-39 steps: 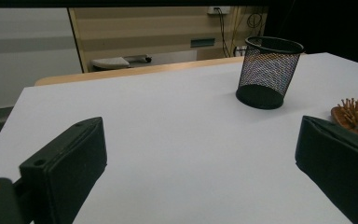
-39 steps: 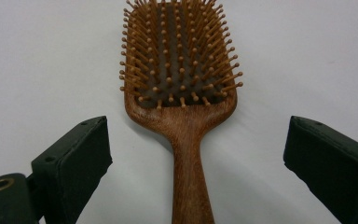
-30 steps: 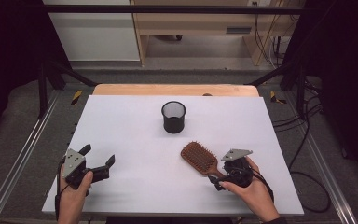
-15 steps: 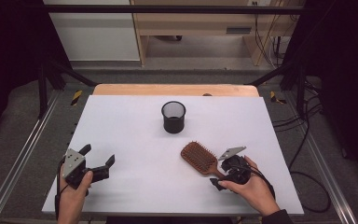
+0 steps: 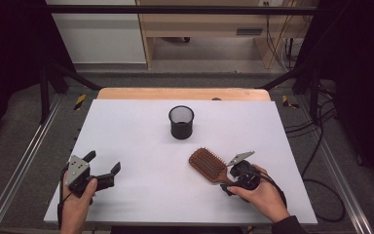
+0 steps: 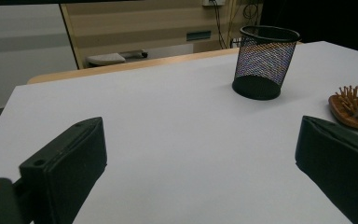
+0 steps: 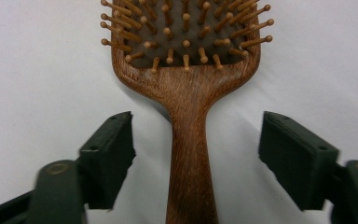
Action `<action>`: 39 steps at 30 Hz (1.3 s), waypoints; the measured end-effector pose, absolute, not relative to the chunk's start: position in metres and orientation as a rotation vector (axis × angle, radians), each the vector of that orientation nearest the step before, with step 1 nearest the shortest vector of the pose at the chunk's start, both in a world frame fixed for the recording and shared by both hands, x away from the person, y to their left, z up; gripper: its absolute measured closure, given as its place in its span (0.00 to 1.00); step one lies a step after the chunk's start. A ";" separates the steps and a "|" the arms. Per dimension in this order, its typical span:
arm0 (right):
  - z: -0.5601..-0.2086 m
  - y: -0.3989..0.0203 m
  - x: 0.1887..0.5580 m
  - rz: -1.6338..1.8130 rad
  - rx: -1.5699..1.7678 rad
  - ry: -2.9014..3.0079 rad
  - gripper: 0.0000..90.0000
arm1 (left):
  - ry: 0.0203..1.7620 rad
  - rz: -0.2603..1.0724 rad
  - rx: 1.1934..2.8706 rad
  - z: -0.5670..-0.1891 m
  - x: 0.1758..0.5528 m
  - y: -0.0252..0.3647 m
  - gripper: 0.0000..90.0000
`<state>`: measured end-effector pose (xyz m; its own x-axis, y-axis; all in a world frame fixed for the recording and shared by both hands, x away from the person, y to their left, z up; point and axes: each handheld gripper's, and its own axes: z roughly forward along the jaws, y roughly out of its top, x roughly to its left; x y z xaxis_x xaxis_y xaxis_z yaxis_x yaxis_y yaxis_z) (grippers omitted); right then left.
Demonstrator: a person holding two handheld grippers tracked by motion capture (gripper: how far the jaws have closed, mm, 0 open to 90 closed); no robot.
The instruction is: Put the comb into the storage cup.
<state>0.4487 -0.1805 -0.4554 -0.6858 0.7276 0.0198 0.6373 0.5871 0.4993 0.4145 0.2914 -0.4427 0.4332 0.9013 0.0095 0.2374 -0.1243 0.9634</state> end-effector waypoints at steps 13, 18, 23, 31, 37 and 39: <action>-0.454 -0.175 0.448 0.702 1.153 2.658 0.57 | 1.009 0.777 1.627 -0.443 0.414 0.291 0.03; -0.455 -0.175 0.448 0.707 1.146 2.648 0.62 | 1.006 0.775 1.629 -0.443 0.414 0.290 0.03; -0.457 -0.177 0.446 0.725 1.148 2.641 0.66 | 1.003 0.772 1.630 -0.443 0.414 0.290 0.03; -0.459 -0.179 0.445 0.736 1.159 2.625 0.70 | 1.001 0.771 1.634 -0.443 0.415 0.290 0.03; -0.460 -0.178 0.445 0.728 1.140 2.620 0.73 | 1.000 0.771 1.635 -0.443 0.415 0.290 0.03; -0.460 -0.178 0.445 0.728 1.138 2.619 0.74 | 1.001 0.771 1.635 -0.443 0.415 0.290 0.03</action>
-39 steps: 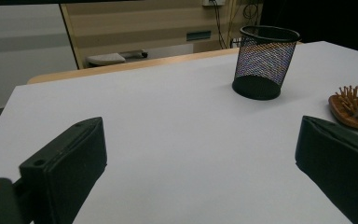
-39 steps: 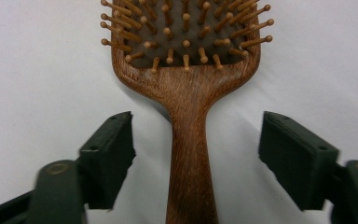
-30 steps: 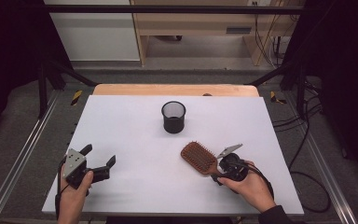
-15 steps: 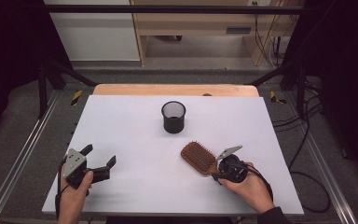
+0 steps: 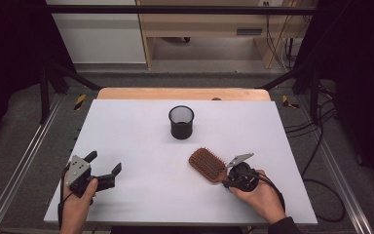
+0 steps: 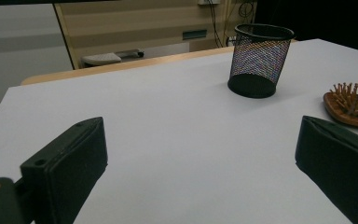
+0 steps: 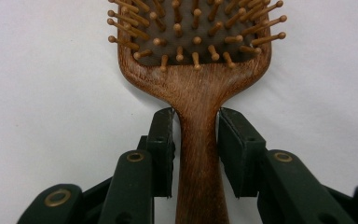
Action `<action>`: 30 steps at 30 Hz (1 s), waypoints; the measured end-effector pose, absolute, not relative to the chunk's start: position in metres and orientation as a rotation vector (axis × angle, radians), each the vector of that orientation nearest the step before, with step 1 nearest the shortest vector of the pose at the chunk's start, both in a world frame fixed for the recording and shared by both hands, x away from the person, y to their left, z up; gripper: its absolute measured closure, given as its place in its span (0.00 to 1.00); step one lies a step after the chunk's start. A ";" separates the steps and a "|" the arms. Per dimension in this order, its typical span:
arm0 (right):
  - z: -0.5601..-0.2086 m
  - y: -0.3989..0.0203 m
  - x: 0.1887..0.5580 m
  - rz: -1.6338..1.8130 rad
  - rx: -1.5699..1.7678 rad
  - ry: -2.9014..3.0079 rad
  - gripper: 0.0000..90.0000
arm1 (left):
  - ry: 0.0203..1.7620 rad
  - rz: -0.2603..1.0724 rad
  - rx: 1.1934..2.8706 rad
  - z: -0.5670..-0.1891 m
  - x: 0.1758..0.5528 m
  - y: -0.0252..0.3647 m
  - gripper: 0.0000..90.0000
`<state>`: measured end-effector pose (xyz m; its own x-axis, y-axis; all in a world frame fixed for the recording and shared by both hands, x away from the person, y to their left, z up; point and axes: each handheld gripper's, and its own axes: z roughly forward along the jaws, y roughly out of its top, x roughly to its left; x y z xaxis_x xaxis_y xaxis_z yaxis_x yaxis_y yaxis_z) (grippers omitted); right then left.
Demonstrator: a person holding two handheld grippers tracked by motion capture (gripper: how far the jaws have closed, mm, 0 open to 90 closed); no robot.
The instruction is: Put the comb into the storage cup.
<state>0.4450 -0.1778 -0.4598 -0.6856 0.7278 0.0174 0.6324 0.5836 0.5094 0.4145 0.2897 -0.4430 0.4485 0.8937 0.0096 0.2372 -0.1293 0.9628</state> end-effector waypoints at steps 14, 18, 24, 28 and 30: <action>-0.460 -0.179 0.446 0.712 1.102 2.647 0.79 | 0.999 0.769 1.643 -0.443 0.415 0.289 0.03; -0.459 -0.178 0.447 0.702 1.102 2.652 0.80 | 0.998 0.769 1.643 -0.443 0.415 0.289 0.03; -0.459 -0.177 0.446 0.695 1.096 2.648 0.80 | 1.000 0.770 1.639 -0.443 0.415 0.290 0.03; -0.457 -0.179 0.445 0.722 1.094 2.638 0.80 | 1.000 0.769 1.639 -0.443 0.415 0.290 0.03; -0.455 -0.180 0.444 0.747 1.094 2.627 0.80 | 1.000 0.769 1.642 -0.443 0.415 0.290 0.03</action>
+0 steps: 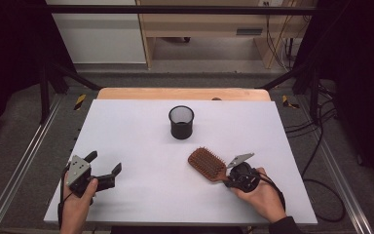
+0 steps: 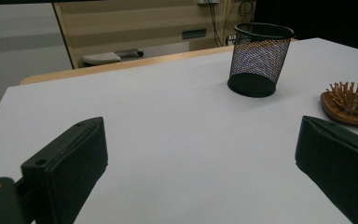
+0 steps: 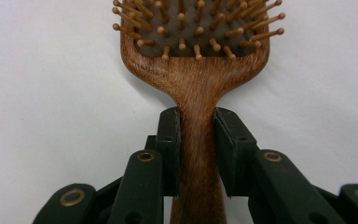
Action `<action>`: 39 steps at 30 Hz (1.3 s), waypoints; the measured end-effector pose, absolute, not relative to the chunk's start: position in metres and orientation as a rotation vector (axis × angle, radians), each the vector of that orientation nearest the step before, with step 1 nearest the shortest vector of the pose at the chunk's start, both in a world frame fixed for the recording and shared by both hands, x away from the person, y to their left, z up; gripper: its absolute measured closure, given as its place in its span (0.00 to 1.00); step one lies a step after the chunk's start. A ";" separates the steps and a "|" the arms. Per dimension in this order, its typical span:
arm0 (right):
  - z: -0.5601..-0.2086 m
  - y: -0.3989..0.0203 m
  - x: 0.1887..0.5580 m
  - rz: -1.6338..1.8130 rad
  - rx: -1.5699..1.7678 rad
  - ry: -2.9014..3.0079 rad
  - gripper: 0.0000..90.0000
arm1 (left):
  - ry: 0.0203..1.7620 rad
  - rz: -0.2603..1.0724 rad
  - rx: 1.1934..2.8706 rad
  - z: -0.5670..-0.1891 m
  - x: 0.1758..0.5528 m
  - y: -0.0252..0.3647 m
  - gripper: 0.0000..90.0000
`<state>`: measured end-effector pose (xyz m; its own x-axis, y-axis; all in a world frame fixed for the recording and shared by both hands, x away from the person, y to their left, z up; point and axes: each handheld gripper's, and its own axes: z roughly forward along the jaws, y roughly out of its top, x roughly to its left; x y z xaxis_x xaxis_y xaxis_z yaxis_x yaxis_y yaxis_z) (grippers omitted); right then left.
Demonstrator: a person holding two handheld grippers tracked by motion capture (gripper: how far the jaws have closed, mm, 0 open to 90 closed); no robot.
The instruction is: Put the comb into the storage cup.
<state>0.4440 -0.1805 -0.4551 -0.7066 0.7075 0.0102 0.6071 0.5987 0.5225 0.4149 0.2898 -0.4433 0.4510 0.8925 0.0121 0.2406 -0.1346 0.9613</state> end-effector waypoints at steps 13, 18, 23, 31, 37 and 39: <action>-0.456 -0.177 0.447 0.663 1.095 2.689 0.80 | 0.998 0.769 1.643 -0.443 0.415 0.289 0.03; -0.454 -0.173 0.452 0.604 1.098 2.720 0.80 | 0.996 0.769 1.644 -0.443 0.415 0.289 0.03; -0.454 -0.173 0.454 0.608 1.120 2.735 0.75 | 0.996 0.768 1.643 -0.443 0.415 0.289 0.03; -0.453 -0.167 0.456 0.548 1.099 2.748 0.78 | 0.997 0.766 1.644 -0.443 0.415 0.288 0.03; -0.452 -0.162 0.453 0.494 1.048 2.736 0.81 | 0.998 0.763 1.643 -0.444 0.415 0.288 0.03; -0.452 -0.161 0.452 0.492 1.029 2.733 0.81 | 0.998 0.762 1.642 -0.444 0.415 0.288 0.03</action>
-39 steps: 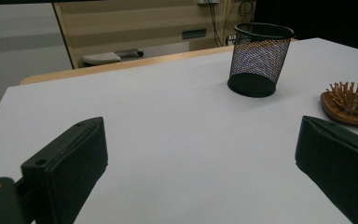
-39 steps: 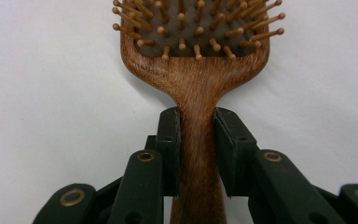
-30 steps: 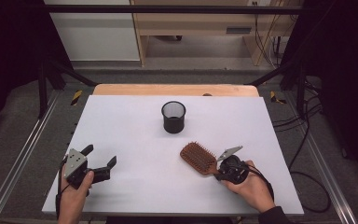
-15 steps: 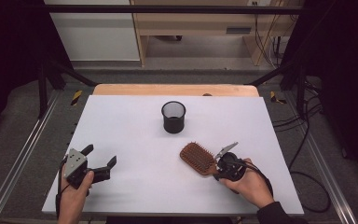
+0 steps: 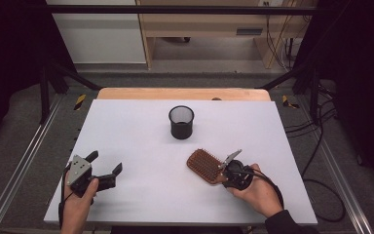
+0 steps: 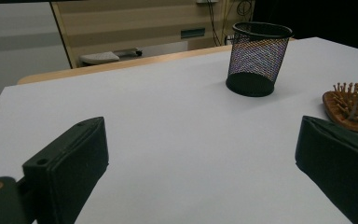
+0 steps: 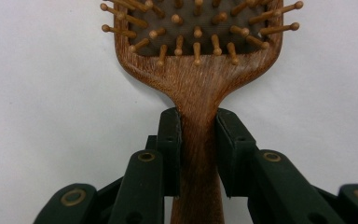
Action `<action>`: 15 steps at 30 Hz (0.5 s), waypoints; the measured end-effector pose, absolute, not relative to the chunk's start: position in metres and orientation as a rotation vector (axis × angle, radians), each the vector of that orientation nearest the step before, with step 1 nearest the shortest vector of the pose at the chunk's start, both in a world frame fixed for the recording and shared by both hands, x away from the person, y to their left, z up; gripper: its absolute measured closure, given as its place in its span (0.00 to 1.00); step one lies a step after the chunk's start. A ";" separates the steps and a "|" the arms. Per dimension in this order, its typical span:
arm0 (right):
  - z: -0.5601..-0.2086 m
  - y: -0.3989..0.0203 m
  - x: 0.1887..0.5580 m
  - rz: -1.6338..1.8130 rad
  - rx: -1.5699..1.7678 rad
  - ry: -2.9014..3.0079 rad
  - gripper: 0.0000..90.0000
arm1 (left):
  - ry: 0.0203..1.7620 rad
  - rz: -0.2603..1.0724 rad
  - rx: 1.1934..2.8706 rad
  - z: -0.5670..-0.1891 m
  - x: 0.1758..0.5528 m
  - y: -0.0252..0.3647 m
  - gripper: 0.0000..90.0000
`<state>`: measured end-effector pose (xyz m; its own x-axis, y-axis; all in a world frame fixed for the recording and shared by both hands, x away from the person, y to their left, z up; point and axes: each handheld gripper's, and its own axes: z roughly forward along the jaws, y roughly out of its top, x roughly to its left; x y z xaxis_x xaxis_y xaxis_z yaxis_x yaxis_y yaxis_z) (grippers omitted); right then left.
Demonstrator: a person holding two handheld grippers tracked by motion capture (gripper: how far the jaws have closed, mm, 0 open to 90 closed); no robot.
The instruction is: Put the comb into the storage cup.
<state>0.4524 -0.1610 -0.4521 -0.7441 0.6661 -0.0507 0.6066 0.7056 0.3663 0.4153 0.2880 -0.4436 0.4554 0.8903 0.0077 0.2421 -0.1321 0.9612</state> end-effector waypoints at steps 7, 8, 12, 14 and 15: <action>-0.451 -0.168 0.451 0.636 1.029 2.702 0.81 | 0.994 0.764 1.640 -0.443 0.415 0.288 0.03; -0.450 -0.169 0.451 0.660 1.034 2.690 0.81 | 0.994 0.764 1.636 -0.443 0.415 0.288 0.03; -0.446 -0.173 0.452 0.754 1.036 2.654 0.81 | 0.987 0.763 1.635 -0.441 0.414 0.285 0.03; -0.443 -0.174 0.453 0.811 1.030 2.636 0.81 | 0.974 0.758 1.628 -0.439 0.412 0.283 0.04; -0.442 -0.175 0.453 0.833 1.029 2.622 0.81 | 0.967 0.760 1.630 -0.438 0.412 0.282 0.03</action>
